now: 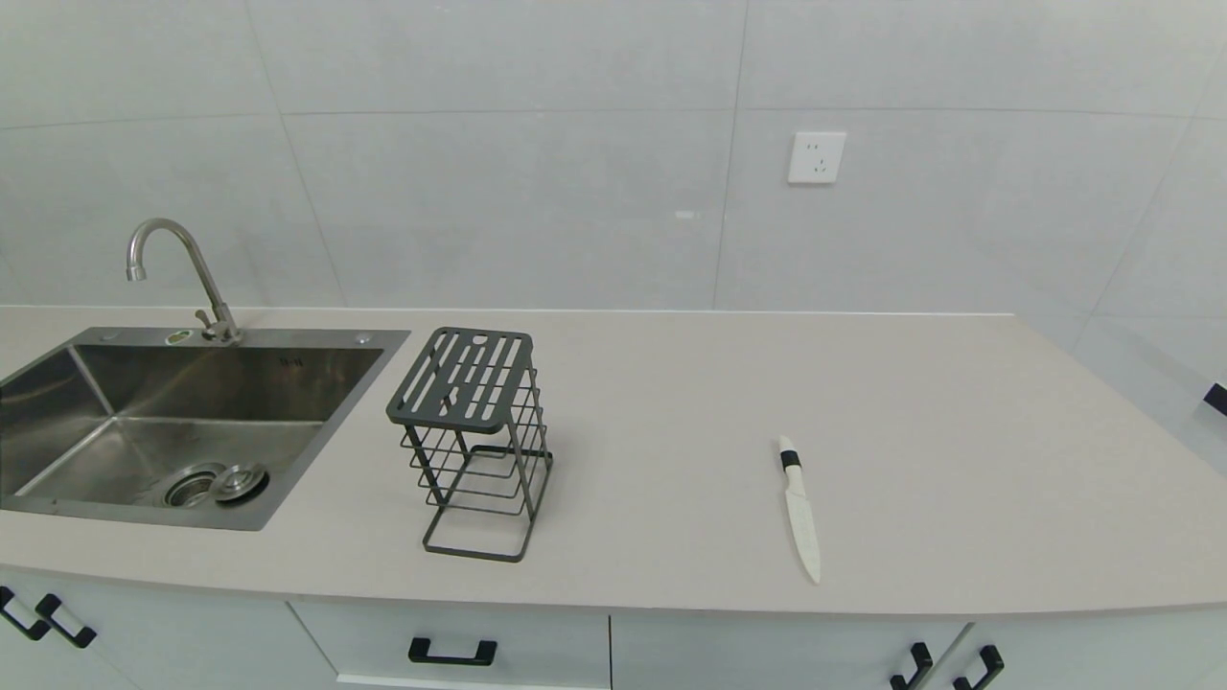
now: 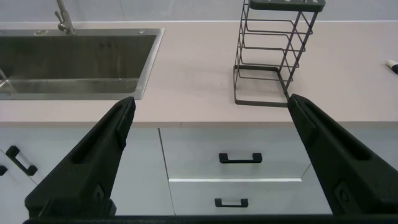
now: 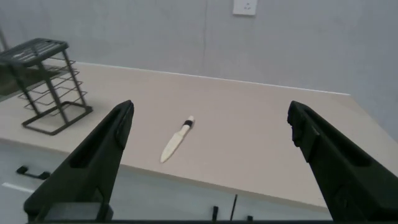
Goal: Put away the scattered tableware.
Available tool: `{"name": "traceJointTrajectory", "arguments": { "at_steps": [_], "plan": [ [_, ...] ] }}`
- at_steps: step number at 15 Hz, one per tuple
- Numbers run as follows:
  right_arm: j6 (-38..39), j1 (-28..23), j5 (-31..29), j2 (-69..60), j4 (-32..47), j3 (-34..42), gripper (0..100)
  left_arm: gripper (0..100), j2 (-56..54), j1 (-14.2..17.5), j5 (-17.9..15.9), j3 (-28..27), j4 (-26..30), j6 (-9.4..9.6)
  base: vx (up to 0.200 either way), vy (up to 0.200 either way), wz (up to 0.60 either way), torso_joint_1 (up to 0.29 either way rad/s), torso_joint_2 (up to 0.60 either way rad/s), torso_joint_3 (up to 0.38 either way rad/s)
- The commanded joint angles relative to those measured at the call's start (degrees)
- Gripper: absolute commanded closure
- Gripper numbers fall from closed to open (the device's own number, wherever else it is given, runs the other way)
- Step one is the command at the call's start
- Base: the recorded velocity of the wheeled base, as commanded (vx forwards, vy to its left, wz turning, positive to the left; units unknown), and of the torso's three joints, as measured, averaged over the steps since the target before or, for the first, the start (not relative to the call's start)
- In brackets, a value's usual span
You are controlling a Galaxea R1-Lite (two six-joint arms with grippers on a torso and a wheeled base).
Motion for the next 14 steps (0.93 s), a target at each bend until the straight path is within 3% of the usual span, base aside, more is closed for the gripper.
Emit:
{"name": "traceJointTrajectory", "arguments": {
  "at_steps": [1, 6, 12, 14],
  "plan": [
    [0.0, 0.8, 2.6, 9.6, 0.2, -2.2, 0, 0, 0.1, 0.0, 0.0, 0.0, 0.0, 0.02, 0.000, 0.000, 0.00, 0.000, 0.00, 0.000],
    [-0.3, 7.7, 3.2, 27.5, 0.4, -1.7, 0, 0, 0.1, 0.0, 0.1, 0.1, 0.0, -0.07, 0.000, 0.000, 0.00, 0.000, 0.00, 0.000],
    [-2.3, 23.7, 0.4, 44.2, 0.4, -13.5, 0, 0, 0.1, 0.0, 0.1, 0.0, 0.0, -0.07, 0.000, 0.000, 0.00, 0.000, 0.00, 0.000],
    [-1.9, 31.6, -5.4, 50.8, 0.5, -18.3, 0, 0, 0.1, 0.0, 0.1, 0.0, 0.0, -0.16, 0.000, 0.000, 0.00, 0.000, 0.00, 0.000]
  ]
}}
